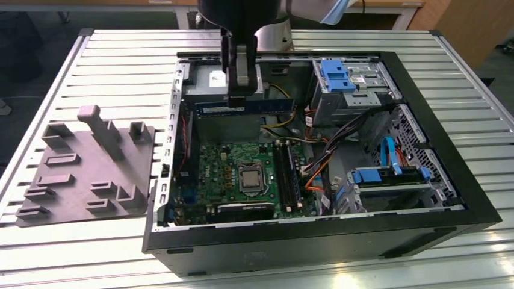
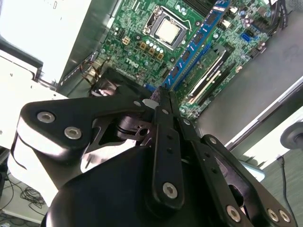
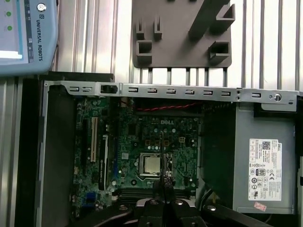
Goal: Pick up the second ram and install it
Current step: 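Pick up the second ram and move it above second insertion slot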
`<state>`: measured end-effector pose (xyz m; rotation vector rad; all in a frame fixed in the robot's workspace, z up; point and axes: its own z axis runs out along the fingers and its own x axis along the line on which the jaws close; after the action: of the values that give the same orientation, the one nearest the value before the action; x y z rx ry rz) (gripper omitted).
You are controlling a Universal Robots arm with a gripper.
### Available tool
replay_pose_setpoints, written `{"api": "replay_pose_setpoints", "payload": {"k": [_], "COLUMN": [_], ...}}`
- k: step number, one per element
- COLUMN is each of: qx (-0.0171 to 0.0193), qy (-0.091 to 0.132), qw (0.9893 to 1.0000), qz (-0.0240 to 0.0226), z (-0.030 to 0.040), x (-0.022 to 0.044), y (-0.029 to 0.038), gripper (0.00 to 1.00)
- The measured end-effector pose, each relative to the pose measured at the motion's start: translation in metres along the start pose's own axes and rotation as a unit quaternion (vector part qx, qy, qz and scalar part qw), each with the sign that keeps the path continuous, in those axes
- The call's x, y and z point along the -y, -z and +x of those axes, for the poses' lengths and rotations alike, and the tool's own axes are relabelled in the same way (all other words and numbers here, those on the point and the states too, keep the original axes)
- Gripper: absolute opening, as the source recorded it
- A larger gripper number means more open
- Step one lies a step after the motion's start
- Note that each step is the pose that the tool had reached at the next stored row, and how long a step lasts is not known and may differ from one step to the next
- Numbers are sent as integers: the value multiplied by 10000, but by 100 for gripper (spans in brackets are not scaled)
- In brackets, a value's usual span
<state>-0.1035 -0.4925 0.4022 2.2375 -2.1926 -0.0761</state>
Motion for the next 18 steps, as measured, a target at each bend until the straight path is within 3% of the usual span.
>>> {"api": "replay_pose_setpoints", "payload": {"k": [11, 18], "qx": [0, 1], "qy": [-16, -30], "qw": [10000, 10000], "qz": [0, 0], "z": [4, 2], "x": [132, 177], "y": [-39, -69], "gripper": [12, 12]}}
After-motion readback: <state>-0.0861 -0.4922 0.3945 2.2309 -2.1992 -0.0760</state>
